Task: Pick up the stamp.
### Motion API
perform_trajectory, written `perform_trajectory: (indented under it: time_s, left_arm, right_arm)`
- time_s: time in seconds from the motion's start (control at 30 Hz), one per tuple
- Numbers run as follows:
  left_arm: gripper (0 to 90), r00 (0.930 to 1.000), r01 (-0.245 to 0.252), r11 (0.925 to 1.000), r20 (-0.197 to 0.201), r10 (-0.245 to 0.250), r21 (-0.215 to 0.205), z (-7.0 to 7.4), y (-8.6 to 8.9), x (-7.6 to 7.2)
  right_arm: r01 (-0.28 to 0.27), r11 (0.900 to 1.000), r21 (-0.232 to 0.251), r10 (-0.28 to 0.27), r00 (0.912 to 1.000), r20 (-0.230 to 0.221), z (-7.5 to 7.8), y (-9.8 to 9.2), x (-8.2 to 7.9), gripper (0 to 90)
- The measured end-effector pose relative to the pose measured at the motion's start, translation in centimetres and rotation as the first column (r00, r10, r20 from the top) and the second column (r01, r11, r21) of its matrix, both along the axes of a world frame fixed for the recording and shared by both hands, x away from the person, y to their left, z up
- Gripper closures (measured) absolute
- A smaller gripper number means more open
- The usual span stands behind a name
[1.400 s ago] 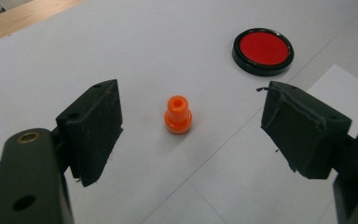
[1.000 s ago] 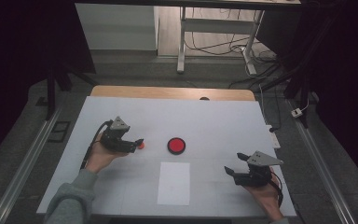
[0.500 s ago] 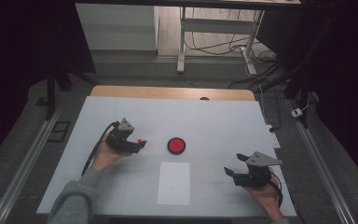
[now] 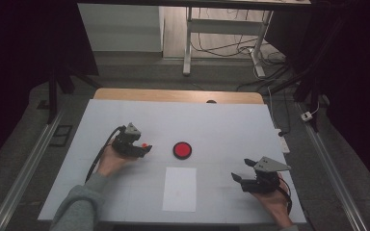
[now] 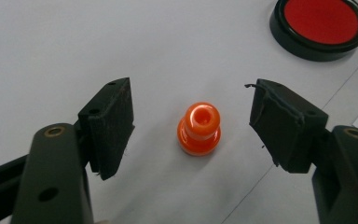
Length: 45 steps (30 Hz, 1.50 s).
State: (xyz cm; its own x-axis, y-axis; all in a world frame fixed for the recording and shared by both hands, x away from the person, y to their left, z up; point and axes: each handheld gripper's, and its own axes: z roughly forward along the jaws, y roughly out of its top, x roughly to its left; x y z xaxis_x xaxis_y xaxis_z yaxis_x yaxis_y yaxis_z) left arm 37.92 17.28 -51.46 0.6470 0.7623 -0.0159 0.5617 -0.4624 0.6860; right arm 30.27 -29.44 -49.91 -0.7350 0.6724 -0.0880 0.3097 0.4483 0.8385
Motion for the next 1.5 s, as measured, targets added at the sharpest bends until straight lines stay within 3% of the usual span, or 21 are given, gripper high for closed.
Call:
perform_trajectory:
  time_s: [0.3, 0.87, 1.17, 1.5]
  left_arm:
    - [37.0, 0.9998, 0.013, 0.9999, -0.015, -0.013, 0.003, -0.50, -0.06, 0.09]
    - [62.4, 0.9986, 0.045, 0.9989, -0.026, -0.045, -0.010, -0.79, 0.12, 0.09]
    - [70.3, 0.9981, 0.057, 0.9984, -0.022, -0.057, 0.000, -0.93, 0.01, 0.07]
    - [71.9, 0.9980, 0.059, 0.9982, -0.022, -0.059, -0.009, -0.96, 0.08, 0.07]
  right_arm:
    - [0.000, 1.000, 0.001, 0.000, 1.0000, 0.000, -0.10, 0.02, 0.02, 24.7]
    - [0.003, 1.000, -0.003, -0.003, 1.0000, 0.001, -0.10, 0.00, 0.02, 24.9]
    - [0.003, 1.000, -0.001, -0.003, 1.0000, 0.001, -0.12, -0.08, -0.01, 24.9]
    - [0.003, 1.000, -0.003, -0.003, 1.0000, 0.001, -0.12, -0.15, -0.02, 24.9]
